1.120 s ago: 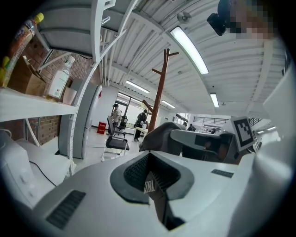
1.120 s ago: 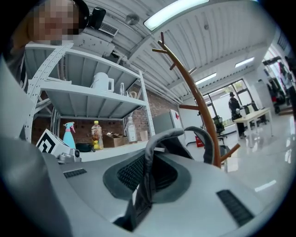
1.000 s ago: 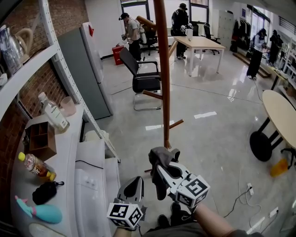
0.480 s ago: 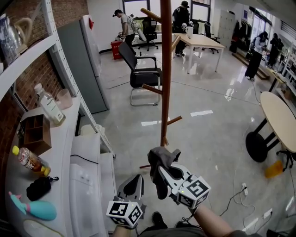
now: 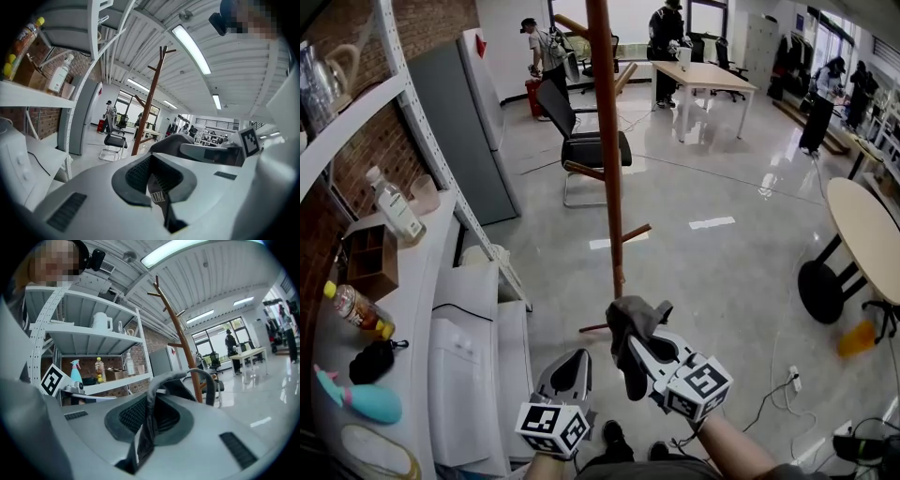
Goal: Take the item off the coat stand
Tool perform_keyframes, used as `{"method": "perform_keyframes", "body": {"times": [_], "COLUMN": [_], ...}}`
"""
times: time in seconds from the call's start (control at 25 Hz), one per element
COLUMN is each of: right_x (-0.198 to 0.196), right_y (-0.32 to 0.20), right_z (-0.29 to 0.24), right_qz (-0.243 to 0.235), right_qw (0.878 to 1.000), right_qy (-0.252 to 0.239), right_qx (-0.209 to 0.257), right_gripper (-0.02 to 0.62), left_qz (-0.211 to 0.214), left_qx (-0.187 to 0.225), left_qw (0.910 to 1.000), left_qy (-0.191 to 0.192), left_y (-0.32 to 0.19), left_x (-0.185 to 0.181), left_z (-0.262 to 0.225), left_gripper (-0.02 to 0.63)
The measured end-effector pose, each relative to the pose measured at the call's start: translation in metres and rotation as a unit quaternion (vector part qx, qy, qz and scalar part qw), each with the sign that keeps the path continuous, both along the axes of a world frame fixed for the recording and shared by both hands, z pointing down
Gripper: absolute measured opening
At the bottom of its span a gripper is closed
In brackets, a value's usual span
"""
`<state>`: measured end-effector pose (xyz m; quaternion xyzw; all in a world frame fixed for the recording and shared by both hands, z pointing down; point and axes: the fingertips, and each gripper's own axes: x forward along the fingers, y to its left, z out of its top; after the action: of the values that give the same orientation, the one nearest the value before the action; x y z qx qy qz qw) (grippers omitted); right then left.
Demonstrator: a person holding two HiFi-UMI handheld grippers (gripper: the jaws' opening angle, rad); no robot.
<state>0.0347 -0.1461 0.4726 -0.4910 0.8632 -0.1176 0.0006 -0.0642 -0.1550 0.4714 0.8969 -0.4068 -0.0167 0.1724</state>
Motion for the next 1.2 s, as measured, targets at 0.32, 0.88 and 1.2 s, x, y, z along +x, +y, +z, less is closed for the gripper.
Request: {"method": "perform_keyframes", "body": {"times": [0.32,0.88,1.2], "right_x": [0.035,0.069,0.078], "right_y": [0.042,0.112,0.141], "right_z": [0.000,-0.005,0.002], "right_qz": [0.009,0.010,0.003], "right_qw": [1.000,1.000,1.000], "right_qy": [-0.008,-0.002,0.003], "right_qx": [0.005,0.003,0.009], "right_gripper": [0.029,0.029,0.027], "left_qz": [0.002,-0.007,-0.015], "left_qx": [0.008,0.019,0.014], "left_qw": [0.9999,0.9997,0.9997], "left_qy": [-0.009,-0.011,-0.010], "left_y": [0.042,0.114,0.143], "left_x": [0.029,0.061,0.066], "left_z": [-0.007,-0.013,-0.010], "left_gripper": [0.006,0.006,0.006]}}
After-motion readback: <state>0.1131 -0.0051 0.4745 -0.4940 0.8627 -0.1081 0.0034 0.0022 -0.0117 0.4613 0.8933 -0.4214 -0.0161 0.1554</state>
